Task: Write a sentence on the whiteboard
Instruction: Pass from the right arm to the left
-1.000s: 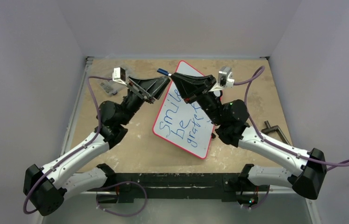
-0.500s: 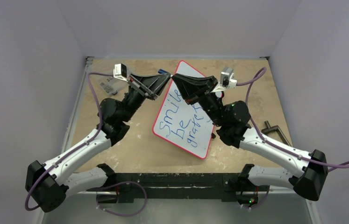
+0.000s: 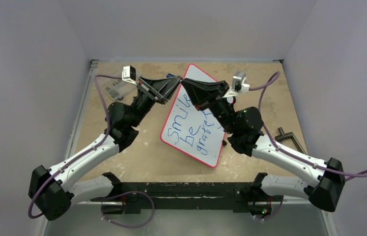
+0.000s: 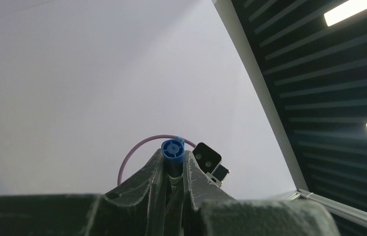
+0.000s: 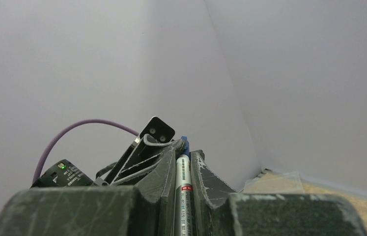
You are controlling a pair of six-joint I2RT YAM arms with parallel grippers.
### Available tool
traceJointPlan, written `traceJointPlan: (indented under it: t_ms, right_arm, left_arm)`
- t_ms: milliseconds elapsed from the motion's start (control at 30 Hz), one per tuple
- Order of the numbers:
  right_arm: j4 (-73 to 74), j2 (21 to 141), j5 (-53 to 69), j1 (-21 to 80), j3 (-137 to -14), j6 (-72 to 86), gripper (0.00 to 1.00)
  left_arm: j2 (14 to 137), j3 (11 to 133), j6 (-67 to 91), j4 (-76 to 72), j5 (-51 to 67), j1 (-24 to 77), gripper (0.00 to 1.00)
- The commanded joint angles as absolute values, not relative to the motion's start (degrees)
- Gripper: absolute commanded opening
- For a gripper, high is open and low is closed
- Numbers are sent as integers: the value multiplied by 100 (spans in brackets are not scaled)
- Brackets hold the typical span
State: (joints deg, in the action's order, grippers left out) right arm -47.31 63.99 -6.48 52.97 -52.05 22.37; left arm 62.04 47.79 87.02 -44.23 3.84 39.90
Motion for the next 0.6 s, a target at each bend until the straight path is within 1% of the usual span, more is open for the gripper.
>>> traceJointPlan:
  t_ms: [0,67,100,133,167,300,333,400,567]
  right_arm:
    - [-4569,6275,-716,5310,-5140,2355,20]
    - [-4442,6180,-846,5308,-5097,2358,38]
    - [-4330,6126,-925,5309,-5082,2356,45]
    - [-4184,6061,-1038,5309,-5080,2359,69]
    - [-3981,5996,-1136,5310,-5087,2331,77]
    - [-3396,5710,-1536,5313,-5126,2258,92]
    - [-3251,5641,-1604,5309,-5136,2253,97]
    - [-2989,5500,-1736,5309,-5142,2272,99]
    - [-2116,5004,-1933,5309,-5183,2253,99]
  left_arm:
    - [6161,4985,8720,-5033,552,4034,0]
    - [6069,4896,8692,-5022,493,4034,0]
    - [6005,4846,8659,-5007,458,4034,0]
    - [5927,4785,8608,-4960,426,4026,0]
    - [5841,4740,8557,-4879,385,4026,0]
    - [5453,4661,8277,-4412,247,4028,0]
    - [5356,4653,8199,-4250,198,4025,0]
    - [5150,4677,8036,-3953,150,4002,0]
    - [4390,4888,7439,-2206,-165,3732,0]
